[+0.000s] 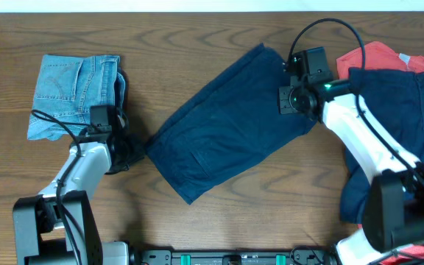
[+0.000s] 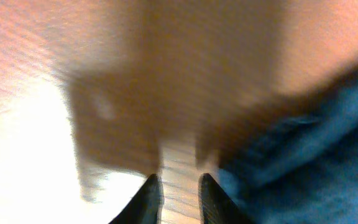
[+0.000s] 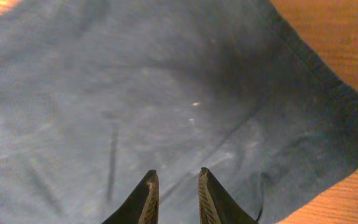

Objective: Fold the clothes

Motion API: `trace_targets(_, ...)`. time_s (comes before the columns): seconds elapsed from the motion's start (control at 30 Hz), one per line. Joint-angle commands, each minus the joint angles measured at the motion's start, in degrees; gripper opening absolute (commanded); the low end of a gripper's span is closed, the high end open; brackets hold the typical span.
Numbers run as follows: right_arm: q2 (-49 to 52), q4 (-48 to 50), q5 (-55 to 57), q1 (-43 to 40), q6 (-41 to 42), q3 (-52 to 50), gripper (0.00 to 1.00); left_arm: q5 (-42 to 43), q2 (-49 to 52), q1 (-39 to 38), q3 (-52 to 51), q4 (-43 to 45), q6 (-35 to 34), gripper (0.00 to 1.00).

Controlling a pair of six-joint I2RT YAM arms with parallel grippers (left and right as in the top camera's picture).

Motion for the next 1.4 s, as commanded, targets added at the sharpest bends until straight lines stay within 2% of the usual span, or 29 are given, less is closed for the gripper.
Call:
trace_targets(0.0, 4.76, 0.35, 3.69, -1.97, -0.94, -0.04, 0.24, 13.86, 0.57, -0.26, 1.77, -2.56, 4.15, 0.34)
trace_targets(0.1, 8.33, -0.11, 3.43, -3.28, -0.92, -0.04, 0.24, 16.28, 0.57, -1.38, 1.7, -6.84, 4.13, 0.41)
trace_targets(0.23, 12.98, -1.11, 3.39, -4.2, -0.92, -0.04, 0.1, 16.26, 0.57, -2.01, 1.64, -12.02, 6.43, 0.41)
trace_targets(0.43, 16.94, -8.61, -3.96, -3.04, -0.46, -0.22, 0.01, 16.24, -0.76, -1.2, 2.43, -16.65, 13.03, 0.47)
trace_targets(0.57, 16.98, -17.4, -2.01, 1.51, 7.91, -0.68, 0.01, 16.24, -4.13, -0.55, 3.65, -18.12, 13.68, 0.48)
trace_targets(0.7, 16.63, -23.19, -2.29, 8.39, 11.82, -0.68, 0.01, 14.86, -8.26, -0.55, 3.91, -17.86, 14.27, 0.61)
trace_targets(0.83, 14.93, -24.59, 3.19, 13.81, 14.8, -0.63, 0.01, 9.03, -9.68, -0.55, 3.89, -19.67, 14.25, 0.7)
trace_targets(0.93, 12.52, -24.17, 7.52, 14.64, 16.39, -0.57, 0.01, 4.44, -9.4, -0.52, 3.89, -21.4, 14.25, 0.71)
trace_targets(1.07, 8.31, -23.78, 11.08, 12.81, 16.26, -0.57, 0.06, 3.72, -9.4, 0.92, 3.89, -21.92, 14.25, 0.7)
trace_targets(1.23, 4.35, -19.67, 10.84, 6.45, 11.13, -0.57, 0.09, 4.39, -9.44, 4.72, 3.91, -22.97, 14.25, 0.7)
trace_targets(1.37, 3.82, -11.93, -4.52, 0.79, -3.65, -0.61, 0.17, 4.57, -9.46, 7.48, 3.91, -24.09, 14.27, 0.71)
